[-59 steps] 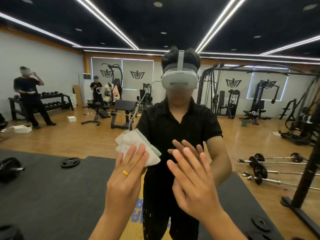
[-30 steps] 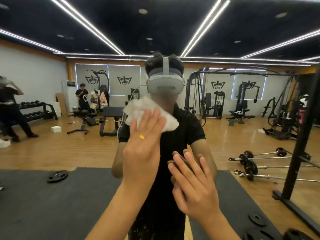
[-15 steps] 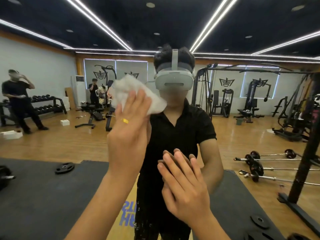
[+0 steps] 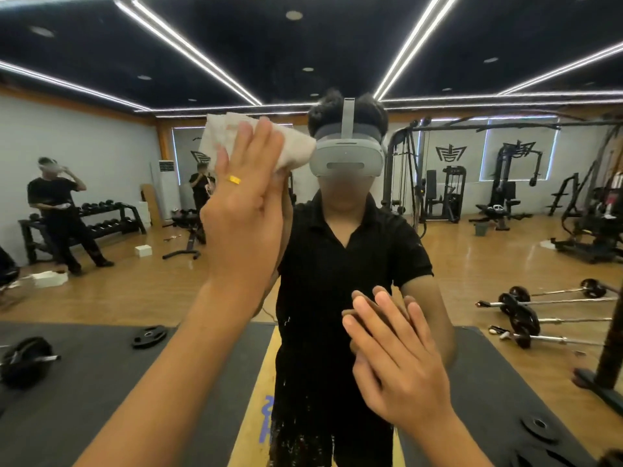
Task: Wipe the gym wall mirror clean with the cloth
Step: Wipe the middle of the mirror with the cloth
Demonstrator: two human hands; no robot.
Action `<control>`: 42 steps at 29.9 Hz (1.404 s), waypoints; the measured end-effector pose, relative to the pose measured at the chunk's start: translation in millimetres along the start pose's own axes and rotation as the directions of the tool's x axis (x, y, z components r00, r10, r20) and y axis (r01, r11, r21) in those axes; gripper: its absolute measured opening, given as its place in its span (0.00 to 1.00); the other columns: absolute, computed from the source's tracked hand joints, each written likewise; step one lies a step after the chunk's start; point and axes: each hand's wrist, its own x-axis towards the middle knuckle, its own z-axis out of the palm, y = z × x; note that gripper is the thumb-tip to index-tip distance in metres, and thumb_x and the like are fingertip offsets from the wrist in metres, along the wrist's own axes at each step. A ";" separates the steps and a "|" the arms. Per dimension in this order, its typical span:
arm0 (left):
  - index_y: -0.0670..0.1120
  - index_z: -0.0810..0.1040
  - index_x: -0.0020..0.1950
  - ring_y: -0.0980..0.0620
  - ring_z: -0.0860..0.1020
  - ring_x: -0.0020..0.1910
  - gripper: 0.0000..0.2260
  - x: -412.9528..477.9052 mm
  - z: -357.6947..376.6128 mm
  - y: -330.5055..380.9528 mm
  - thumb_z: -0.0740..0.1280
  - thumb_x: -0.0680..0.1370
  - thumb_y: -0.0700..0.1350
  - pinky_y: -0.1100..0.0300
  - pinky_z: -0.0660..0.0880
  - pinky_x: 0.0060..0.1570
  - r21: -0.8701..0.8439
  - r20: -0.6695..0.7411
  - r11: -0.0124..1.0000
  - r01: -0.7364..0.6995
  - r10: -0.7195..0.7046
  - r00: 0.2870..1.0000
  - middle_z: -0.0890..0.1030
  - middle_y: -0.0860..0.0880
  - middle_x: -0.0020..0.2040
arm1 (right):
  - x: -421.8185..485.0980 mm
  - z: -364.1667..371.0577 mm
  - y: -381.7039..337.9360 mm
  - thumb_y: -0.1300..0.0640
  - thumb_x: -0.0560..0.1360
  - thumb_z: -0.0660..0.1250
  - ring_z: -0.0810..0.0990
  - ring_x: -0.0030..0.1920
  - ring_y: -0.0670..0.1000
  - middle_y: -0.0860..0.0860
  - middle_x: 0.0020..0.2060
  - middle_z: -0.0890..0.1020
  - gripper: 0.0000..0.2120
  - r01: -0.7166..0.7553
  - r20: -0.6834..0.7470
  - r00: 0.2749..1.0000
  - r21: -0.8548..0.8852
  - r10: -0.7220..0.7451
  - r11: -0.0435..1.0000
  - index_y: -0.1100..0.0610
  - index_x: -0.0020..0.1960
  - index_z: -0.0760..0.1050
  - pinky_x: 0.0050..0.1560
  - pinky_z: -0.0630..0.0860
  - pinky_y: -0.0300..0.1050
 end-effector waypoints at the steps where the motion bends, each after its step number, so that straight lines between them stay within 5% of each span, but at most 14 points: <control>1: 0.39 0.74 0.74 0.40 0.70 0.75 0.18 -10.2 -3.6 -1.2 0.66 0.84 0.35 0.35 0.71 0.70 0.004 0.027 1.000 -0.011 0.011 1.000 0.71 0.44 0.75 | 0.7 0.5 -0.6 0.56 0.81 0.60 0.65 0.79 0.55 0.53 0.75 0.73 0.20 -0.002 -0.001 1.000 -0.006 0.002 1.000 0.55 0.71 0.76 0.81 0.56 0.59; 10: 0.41 0.75 0.72 0.47 0.69 0.77 0.22 -96.4 -35.0 -21.1 0.70 0.79 0.32 0.44 0.67 0.76 0.017 0.173 0.997 -0.080 0.076 0.982 0.73 0.43 0.74 | 26.2 6.8 -35.8 0.58 0.81 0.60 0.65 0.79 0.56 0.56 0.72 0.75 0.20 -0.102 -0.133 0.985 0.052 0.108 0.993 0.55 0.72 0.73 0.81 0.54 0.60; 21: 0.41 0.74 0.72 0.45 0.70 0.76 0.24 -64.2 -45.2 -54.4 0.72 0.77 0.29 0.47 0.62 0.79 0.028 0.200 0.956 -0.292 0.281 0.939 0.73 0.43 0.74 | 43.3 34.6 -60.7 0.54 0.79 0.65 0.64 0.80 0.59 0.56 0.75 0.72 0.22 -0.142 -0.039 0.989 0.030 0.143 0.989 0.57 0.72 0.76 0.81 0.54 0.59; 30: 0.39 0.77 0.71 0.39 0.75 0.72 0.16 15.3 -36.1 -65.0 0.67 0.83 0.36 0.35 0.75 0.66 -0.023 -0.062 0.998 -0.055 0.053 0.997 0.74 0.45 0.72 | 44.5 36.5 -62.8 0.56 0.79 0.64 0.64 0.80 0.58 0.55 0.74 0.73 0.20 -0.152 -0.064 0.986 0.033 0.154 0.988 0.57 0.70 0.77 0.81 0.54 0.58; 37: 0.40 0.77 0.71 0.42 0.71 0.75 0.18 13.7 -20.9 -34.3 0.68 0.80 0.34 0.47 0.63 0.78 -0.060 0.103 0.970 -0.236 0.241 0.965 0.76 0.42 0.72 | 43.0 37.5 -62.4 0.56 0.78 0.64 0.65 0.79 0.59 0.56 0.74 0.73 0.21 -0.133 -0.075 0.988 0.012 0.133 0.991 0.57 0.71 0.77 0.80 0.56 0.60; 42: 0.40 0.75 0.72 0.44 0.69 0.76 0.23 -23.8 -52.6 -65.4 0.71 0.78 0.29 0.45 0.66 0.77 -0.005 0.153 0.980 -0.199 0.198 0.968 0.73 0.45 0.74 | 42.6 37.3 -61.5 0.56 0.78 0.64 0.64 0.80 0.59 0.56 0.74 0.73 0.24 -0.119 -0.075 0.990 0.023 0.121 0.993 0.55 0.74 0.72 0.81 0.55 0.60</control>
